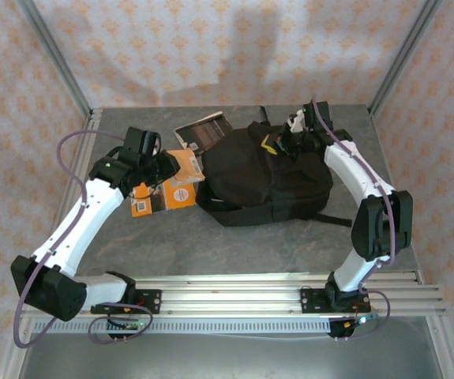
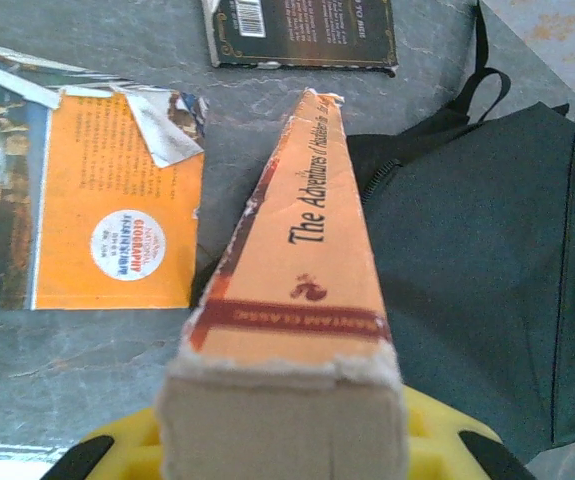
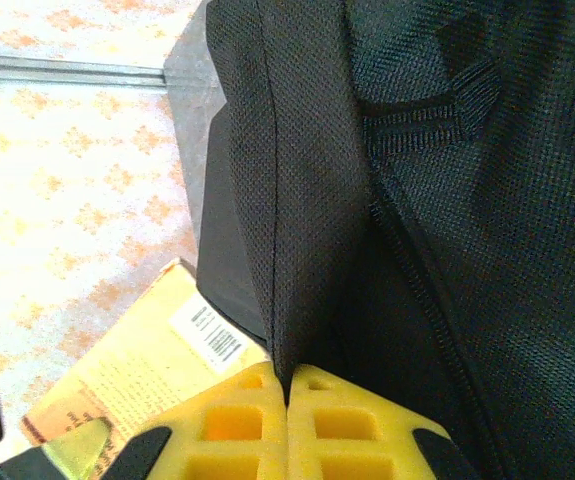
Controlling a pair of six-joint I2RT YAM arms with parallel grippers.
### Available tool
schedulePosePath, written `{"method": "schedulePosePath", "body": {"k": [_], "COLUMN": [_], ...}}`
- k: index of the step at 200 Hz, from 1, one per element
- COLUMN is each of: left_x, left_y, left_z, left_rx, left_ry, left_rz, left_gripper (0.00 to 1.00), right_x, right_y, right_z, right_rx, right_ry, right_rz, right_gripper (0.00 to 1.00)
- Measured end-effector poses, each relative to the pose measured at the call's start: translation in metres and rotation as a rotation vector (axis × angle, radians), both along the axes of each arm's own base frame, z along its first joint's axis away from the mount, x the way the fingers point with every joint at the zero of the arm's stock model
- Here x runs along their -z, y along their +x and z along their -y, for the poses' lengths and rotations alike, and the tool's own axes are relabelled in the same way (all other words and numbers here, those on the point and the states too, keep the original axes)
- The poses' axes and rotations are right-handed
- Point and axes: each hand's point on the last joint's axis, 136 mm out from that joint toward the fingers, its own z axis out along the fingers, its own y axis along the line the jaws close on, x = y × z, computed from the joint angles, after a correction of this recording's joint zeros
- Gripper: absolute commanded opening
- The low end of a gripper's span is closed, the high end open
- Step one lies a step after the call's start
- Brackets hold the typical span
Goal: Pack the student bag
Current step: Open the student bag at the center of the table.
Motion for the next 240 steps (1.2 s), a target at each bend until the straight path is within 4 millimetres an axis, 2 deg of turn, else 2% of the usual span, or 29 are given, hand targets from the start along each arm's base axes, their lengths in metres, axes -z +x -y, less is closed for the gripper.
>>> {"method": "schedulePosePath", "body": {"k": [56, 129, 148, 170, 202, 222, 240], "left_x": [0.002, -0.034, -0.042, -0.054, -0.076, -0.07, -0.057], "left_y": [0.03, 0.046, 0.046, 0.045, 0.045, 0.041, 0.039], "left_z": [0.017, 0.05, 0.052, 0.041, -0.003, -0.031, -0.035], "left_rx": [0.037, 0.146, 0.16, 0.144, 0.009, -0.075, -0.083], "left_ry": [-0.057, -0.272, -0.286, -0.201, 0.004, 0.097, 0.119], "left_rz": [0.057, 0.212, 0.235, 0.234, 0.253, 0.224, 0.192], "left_gripper": [0.0, 0.0, 0.0, 0.0, 0.0, 0.0, 0.0], "right_x": [-0.006, -0.002, -0.003, -0.004, -0.006, -0.007, -0.007], "right_y": [0.006, 0.007, 0.009, 0.01, 0.009, 0.009, 0.009], "right_z": [-0.008, 0.002, 0.008, 0.011, 0.011, 0.011, 0.011], "right_rx": [0.014, 0.014, 0.026, 0.035, 0.038, 0.04, 0.045], "right_ry": [0.096, 0.057, 0.056, 0.057, 0.061, 0.063, 0.069], "right_rz": [0.001, 0.021, 0.022, 0.023, 0.021, 0.019, 0.012], "right_gripper": [0.0, 0.0, 0.0, 0.0, 0.0, 0.0, 0.0]}}
